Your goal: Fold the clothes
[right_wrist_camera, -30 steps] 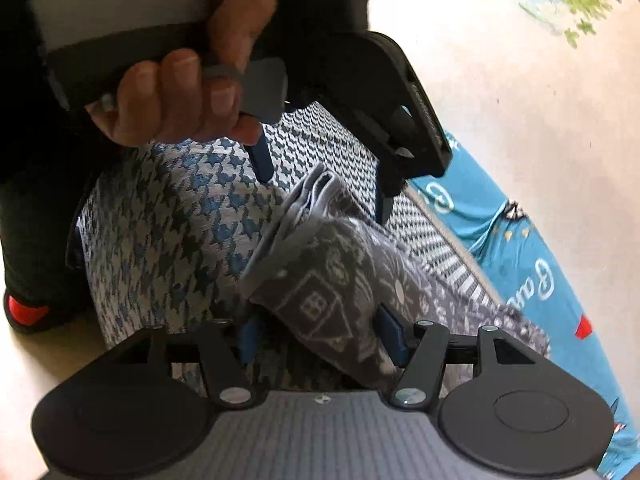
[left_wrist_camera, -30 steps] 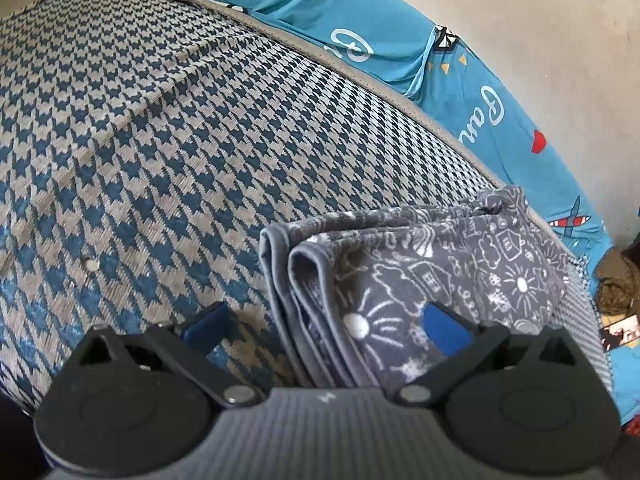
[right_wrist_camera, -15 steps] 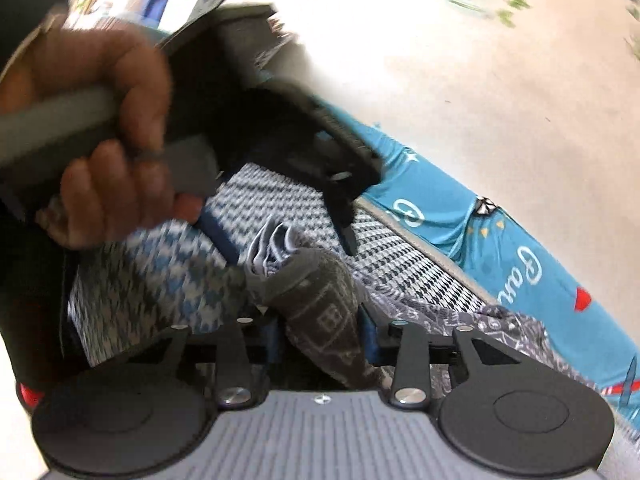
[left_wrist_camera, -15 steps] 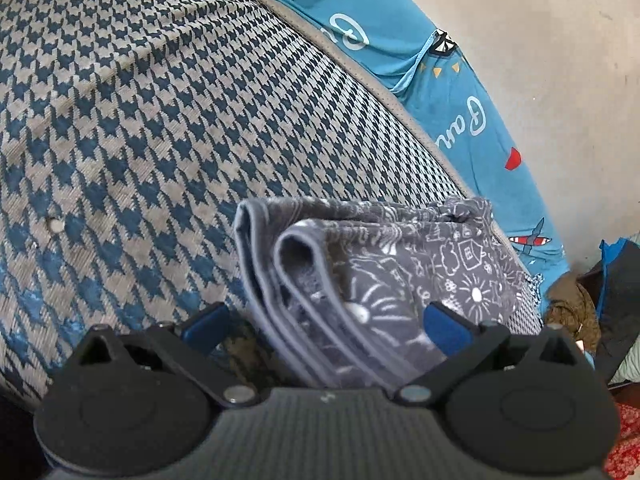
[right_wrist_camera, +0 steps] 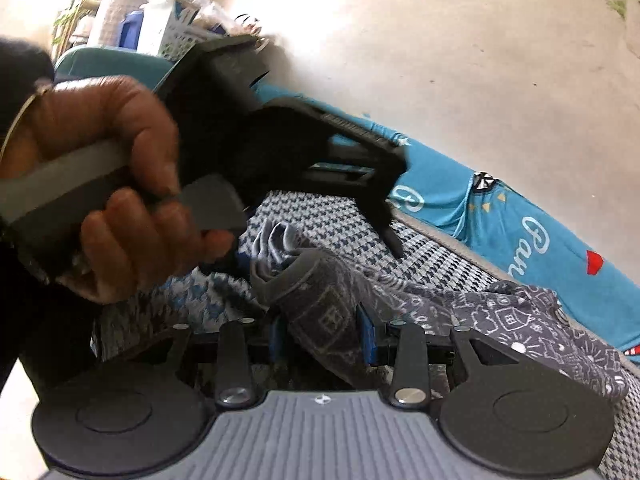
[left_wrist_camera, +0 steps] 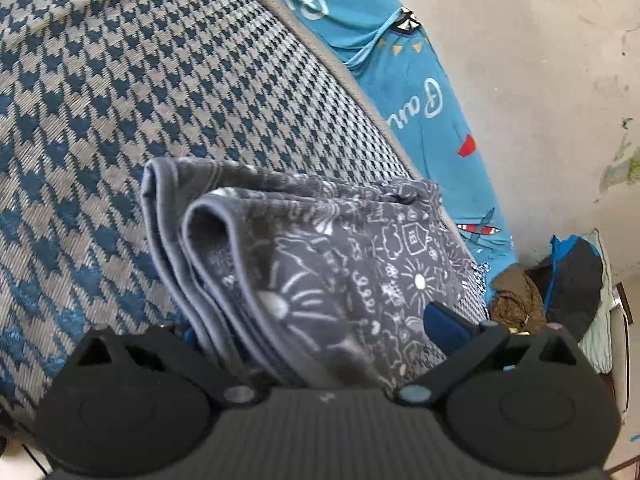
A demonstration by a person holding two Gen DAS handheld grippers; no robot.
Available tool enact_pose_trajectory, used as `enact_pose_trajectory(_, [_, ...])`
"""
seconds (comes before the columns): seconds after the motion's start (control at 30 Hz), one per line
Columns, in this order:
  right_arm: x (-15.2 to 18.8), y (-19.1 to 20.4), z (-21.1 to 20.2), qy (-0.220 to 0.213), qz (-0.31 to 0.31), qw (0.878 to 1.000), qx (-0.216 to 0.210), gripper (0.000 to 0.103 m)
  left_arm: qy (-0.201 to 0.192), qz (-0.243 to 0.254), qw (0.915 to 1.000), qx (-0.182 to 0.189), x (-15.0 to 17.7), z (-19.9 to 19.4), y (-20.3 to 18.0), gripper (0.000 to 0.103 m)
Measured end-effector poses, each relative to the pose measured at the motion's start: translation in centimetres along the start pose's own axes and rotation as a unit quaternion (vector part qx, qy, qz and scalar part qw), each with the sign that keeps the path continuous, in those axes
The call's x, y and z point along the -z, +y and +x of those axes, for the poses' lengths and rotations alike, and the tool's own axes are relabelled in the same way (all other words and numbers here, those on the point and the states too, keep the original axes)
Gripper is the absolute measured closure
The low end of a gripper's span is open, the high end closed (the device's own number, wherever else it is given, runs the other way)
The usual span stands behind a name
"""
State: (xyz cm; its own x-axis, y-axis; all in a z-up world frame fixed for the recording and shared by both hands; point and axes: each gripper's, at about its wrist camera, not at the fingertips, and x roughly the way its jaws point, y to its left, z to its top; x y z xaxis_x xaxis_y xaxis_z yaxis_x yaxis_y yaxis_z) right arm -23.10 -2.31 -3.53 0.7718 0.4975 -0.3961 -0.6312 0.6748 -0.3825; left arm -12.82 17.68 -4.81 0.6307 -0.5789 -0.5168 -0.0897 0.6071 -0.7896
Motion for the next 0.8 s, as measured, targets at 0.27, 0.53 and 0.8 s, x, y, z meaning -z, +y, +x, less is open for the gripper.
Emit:
enact_pose_trajectory(0.27, [0.5,0.7,0.6,0.030,-0.026,0.999,-0.007,0.054,-0.006,0.005,0.9999,-0.009,0.0,0.1,-0.1,0.002])
enact_pose_trajectory(0.53, [1.2,1.5,0.5,0.033,-0.066,0.997,-0.004,0.052,-0.010,0.007,0.9999,-0.010,-0.1,-0.2,0.0,0.002])
enact_pose_trajectory(0.8, [1.4,1.6,1.9,0.036,-0.116,0.993,0.001,0.050,-0.009,0.014,0.9994,-0.032,-0.6,0.1,0.0,0.000])
